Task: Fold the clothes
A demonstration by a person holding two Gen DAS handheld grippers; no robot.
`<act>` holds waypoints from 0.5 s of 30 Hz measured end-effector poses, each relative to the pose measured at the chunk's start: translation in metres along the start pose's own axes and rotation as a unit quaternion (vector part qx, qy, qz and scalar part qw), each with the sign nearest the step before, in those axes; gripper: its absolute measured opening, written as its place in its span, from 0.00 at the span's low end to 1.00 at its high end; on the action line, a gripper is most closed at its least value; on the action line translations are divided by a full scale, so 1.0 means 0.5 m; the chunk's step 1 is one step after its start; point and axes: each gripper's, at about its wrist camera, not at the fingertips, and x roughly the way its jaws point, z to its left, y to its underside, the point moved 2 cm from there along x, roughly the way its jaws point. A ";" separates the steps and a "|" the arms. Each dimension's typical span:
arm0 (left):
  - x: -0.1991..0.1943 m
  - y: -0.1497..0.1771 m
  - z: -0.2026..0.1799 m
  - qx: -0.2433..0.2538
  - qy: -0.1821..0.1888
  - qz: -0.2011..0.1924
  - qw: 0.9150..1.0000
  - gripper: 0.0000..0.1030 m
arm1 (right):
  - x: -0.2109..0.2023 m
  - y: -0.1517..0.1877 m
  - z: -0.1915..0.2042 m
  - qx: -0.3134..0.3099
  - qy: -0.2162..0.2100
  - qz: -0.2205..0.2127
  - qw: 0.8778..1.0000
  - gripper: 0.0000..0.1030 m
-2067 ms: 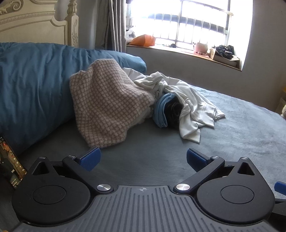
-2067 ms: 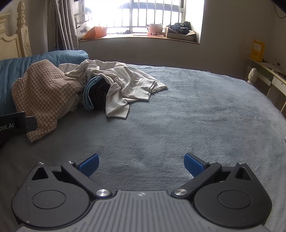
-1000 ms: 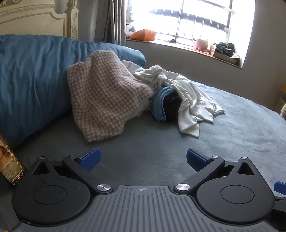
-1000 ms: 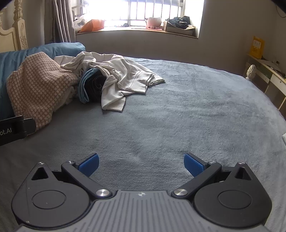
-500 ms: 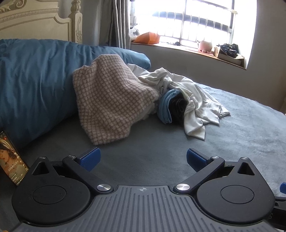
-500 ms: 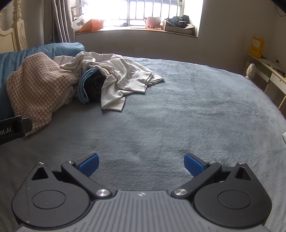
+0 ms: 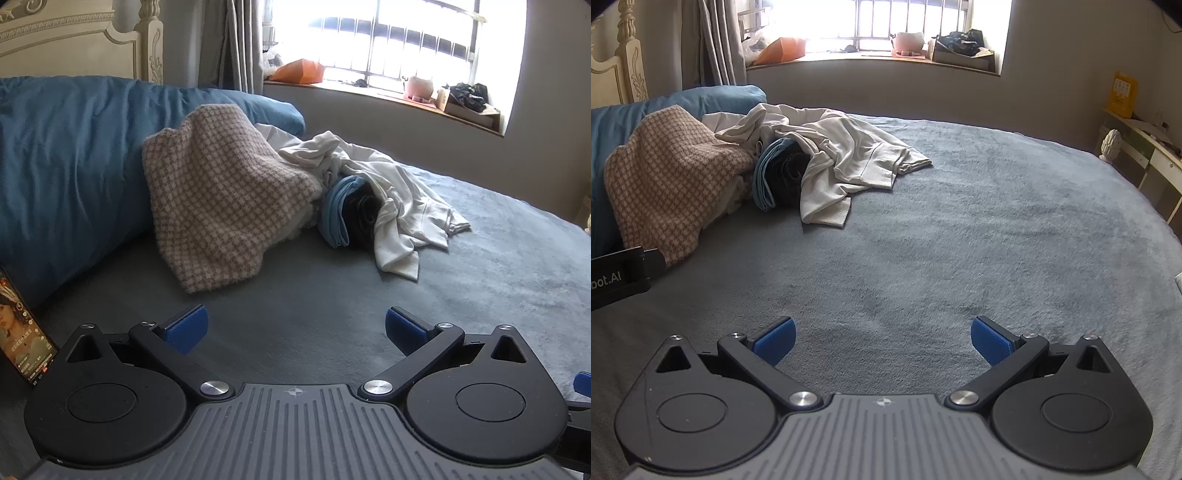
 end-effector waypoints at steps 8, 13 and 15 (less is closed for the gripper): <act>0.002 0.002 -0.003 0.004 0.001 0.002 1.000 1.00 | 0.003 0.000 0.000 0.000 0.000 0.002 1.000 1.00; 0.005 0.005 -0.007 0.008 0.002 0.001 1.000 1.00 | 0.003 0.002 -0.002 0.002 -0.002 0.002 1.000 1.00; 0.006 0.007 -0.010 0.011 0.003 0.002 1.000 1.00 | 0.004 0.002 -0.004 0.004 -0.003 0.002 1.000 1.00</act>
